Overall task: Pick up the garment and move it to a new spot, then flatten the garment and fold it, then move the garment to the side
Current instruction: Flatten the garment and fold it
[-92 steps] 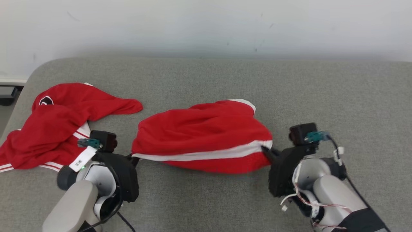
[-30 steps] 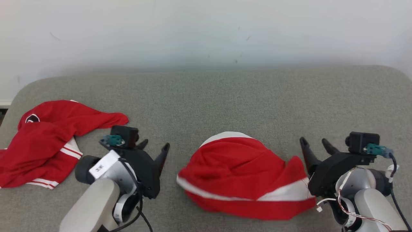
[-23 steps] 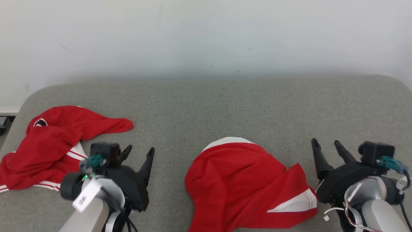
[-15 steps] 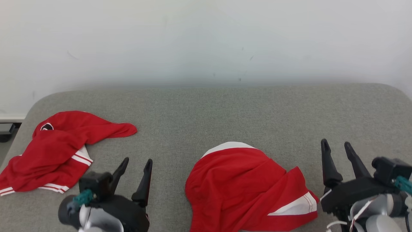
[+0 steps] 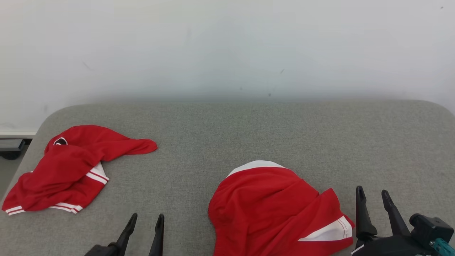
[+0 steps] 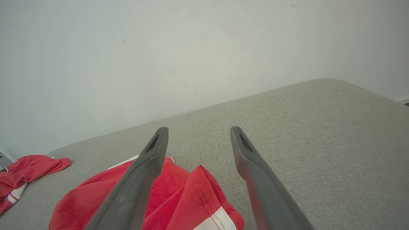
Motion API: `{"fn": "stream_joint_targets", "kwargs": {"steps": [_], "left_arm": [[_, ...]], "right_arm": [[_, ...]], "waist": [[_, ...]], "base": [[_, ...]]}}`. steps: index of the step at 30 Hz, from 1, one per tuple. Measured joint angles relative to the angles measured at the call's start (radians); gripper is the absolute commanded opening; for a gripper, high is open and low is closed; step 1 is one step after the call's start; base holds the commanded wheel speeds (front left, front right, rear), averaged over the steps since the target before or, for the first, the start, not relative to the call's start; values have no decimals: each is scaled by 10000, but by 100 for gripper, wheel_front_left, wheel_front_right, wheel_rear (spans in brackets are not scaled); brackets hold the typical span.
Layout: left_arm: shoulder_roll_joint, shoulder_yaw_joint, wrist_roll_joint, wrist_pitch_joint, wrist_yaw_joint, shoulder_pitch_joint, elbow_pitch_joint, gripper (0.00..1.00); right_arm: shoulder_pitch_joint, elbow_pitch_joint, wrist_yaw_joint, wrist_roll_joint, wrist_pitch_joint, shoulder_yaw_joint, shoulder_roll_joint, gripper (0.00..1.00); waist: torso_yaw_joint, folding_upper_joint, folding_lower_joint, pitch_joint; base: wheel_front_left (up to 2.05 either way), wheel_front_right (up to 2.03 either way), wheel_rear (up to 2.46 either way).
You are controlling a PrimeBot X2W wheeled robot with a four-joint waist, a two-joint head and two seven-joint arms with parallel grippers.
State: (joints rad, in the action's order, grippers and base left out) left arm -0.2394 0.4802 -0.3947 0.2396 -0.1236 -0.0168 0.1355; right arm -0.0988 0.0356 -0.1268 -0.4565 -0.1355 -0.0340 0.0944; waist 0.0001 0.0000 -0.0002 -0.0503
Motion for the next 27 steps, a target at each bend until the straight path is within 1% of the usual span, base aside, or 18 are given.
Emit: {"fn": "stream_joint_targets", "kwargs": {"steps": [3,7,10,23,27], "left_arm": [[186,-286,-8,4,-6,354,107,100],[435,-978,-88,77,-6,741,157,100],[541,-1197,-82,79,-6,795,161,100],[761,-1398,207,92,-6,967,58,100],[777,-1427,309,94,-6,972,6,100]], "right_arm": [[-30,90,38,-19,-268,29,-19,100],[-195,261,52,-75,-543,113,-33,100],[-184,295,98,-96,-648,192,-33,100],[-146,548,303,-98,-863,205,-65,100],[-145,585,303,-98,-934,198,-81,100]], "waist": [[42,0,0,-57],[69,0,0,-81],[74,0,2,-90],[62,0,1,-81],[56,0,2,-77]], "base": [[0,0,0],[0,0,0],[0,0,0],[0,0,0],[0,0,0]]}}
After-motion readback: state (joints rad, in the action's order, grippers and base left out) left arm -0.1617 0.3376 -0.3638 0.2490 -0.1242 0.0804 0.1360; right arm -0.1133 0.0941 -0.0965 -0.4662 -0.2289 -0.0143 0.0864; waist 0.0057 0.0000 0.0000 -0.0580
